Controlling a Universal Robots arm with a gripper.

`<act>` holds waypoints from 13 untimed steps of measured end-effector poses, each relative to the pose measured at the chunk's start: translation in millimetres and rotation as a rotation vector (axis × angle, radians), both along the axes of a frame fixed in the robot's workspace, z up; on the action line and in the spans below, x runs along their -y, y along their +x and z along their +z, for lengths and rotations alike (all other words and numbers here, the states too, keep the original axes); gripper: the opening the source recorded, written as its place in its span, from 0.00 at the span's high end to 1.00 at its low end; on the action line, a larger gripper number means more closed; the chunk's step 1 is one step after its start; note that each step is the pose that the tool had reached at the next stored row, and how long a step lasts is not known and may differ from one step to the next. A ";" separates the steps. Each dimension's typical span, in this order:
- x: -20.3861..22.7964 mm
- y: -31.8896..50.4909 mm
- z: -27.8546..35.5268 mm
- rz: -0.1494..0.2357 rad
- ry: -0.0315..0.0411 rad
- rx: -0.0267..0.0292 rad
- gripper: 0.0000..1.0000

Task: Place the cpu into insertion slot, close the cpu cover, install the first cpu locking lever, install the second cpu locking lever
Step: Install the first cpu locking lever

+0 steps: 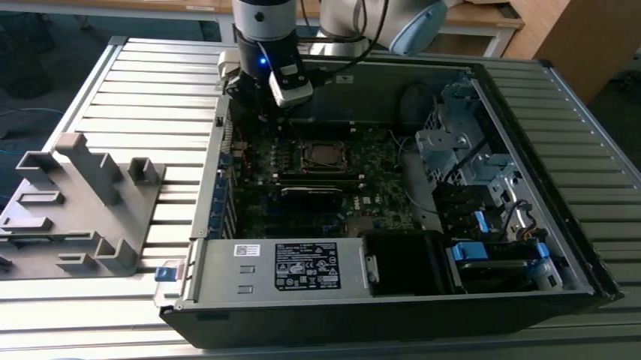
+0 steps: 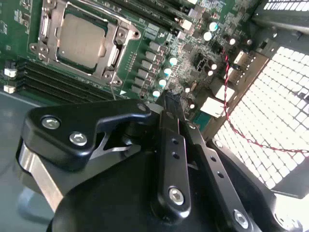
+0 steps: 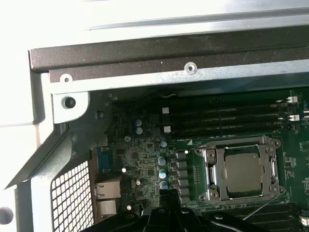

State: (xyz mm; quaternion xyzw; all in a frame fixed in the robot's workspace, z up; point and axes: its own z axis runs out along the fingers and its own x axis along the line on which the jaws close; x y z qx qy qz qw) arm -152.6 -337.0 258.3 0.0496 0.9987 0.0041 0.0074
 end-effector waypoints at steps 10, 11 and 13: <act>0.0 0.0 7.4 0.000 -0.0003 -0.0003 0.89; 0.0 0.0 7.2 0.000 -0.0002 -0.0002 0.89; 0.0 0.0 7.0 0.000 -0.0001 -0.0001 0.89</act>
